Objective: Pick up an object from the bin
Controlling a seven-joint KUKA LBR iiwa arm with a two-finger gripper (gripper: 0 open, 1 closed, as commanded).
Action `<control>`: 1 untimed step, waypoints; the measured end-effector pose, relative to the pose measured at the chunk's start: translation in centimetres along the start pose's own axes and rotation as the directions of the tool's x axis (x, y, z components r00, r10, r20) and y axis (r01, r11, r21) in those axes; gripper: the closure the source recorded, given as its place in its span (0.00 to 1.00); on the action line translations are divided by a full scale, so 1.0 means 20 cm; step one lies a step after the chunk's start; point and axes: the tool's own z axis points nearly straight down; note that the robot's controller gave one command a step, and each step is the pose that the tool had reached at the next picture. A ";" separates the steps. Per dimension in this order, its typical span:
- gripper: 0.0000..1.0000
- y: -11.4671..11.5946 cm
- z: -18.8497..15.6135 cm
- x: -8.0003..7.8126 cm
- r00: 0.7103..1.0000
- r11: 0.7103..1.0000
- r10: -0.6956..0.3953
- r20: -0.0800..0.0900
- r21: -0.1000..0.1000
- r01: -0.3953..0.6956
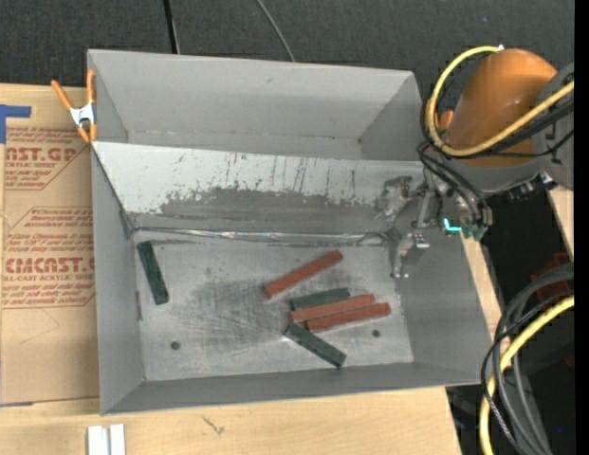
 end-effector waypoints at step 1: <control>0.00 0.00 -0.03 -0.01 1.000 1.000 -0.001 0.008 0.001 0.001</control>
Offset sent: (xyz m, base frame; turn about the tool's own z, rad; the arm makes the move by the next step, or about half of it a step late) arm -0.0548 -0.0015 -0.1147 -0.0181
